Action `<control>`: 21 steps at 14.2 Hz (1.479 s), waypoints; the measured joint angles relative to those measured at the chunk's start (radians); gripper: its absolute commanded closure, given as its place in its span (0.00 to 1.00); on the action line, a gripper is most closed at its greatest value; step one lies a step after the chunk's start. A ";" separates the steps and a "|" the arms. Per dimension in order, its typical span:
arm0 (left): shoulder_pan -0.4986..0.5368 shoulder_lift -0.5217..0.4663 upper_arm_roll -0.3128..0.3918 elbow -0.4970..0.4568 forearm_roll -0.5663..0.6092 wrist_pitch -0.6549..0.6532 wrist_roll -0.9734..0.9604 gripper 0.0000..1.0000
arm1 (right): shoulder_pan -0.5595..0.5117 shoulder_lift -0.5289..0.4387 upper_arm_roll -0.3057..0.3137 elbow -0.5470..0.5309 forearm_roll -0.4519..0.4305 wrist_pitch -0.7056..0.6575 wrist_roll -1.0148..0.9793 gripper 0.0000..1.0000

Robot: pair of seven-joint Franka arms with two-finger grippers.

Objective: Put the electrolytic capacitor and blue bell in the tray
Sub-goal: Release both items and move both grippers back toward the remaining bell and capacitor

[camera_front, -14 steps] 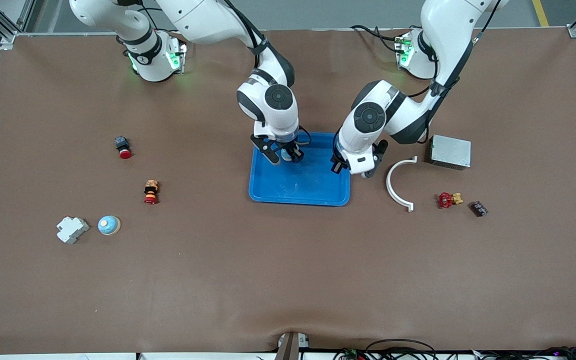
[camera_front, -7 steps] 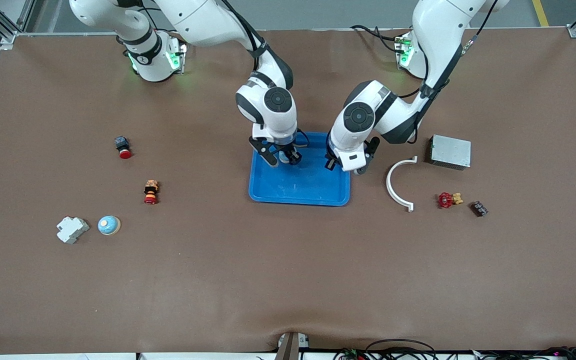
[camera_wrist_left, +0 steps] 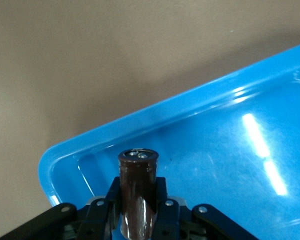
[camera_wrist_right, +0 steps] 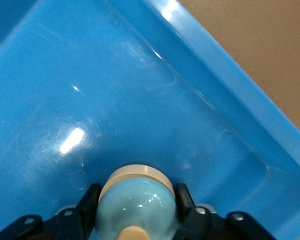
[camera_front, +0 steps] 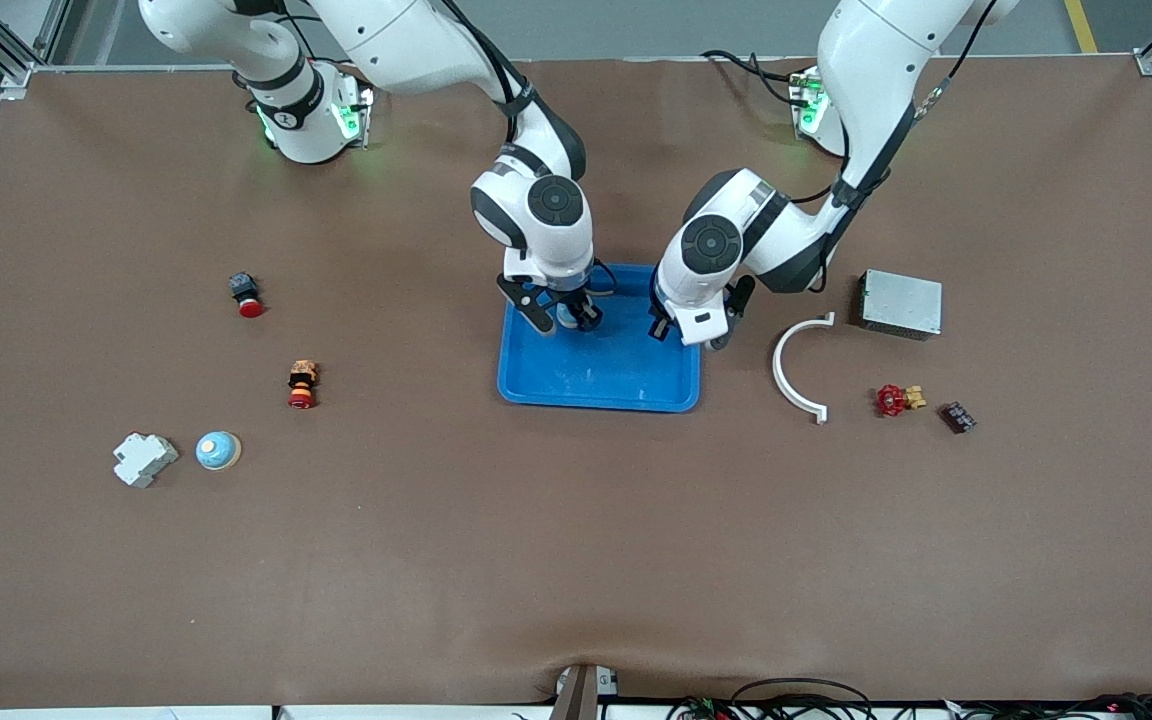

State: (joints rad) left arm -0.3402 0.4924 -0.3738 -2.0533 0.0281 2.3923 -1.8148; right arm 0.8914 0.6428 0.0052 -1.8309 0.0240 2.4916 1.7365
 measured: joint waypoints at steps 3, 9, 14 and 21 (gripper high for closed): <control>0.000 0.005 0.000 0.008 0.000 0.000 -0.042 0.00 | 0.000 0.000 -0.001 0.000 -0.016 0.001 0.005 0.00; 0.012 -0.071 0.011 0.061 0.060 -0.156 -0.061 0.00 | 0.000 0.000 -0.003 0.001 -0.054 -0.001 0.008 0.00; 0.077 -0.135 0.016 0.180 0.186 -0.389 -0.062 0.00 | -0.004 -0.028 -0.017 0.031 -0.074 -0.078 -0.061 0.00; 0.230 -0.144 0.019 0.235 0.260 -0.432 0.182 0.00 | -0.273 -0.257 -0.038 0.044 -0.076 -0.426 -0.607 0.00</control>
State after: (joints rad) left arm -0.1103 0.3487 -0.3549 -1.8178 0.2878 1.9601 -1.6332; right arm 0.6188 0.3859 -0.0329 -1.7871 -0.0523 2.0654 1.1296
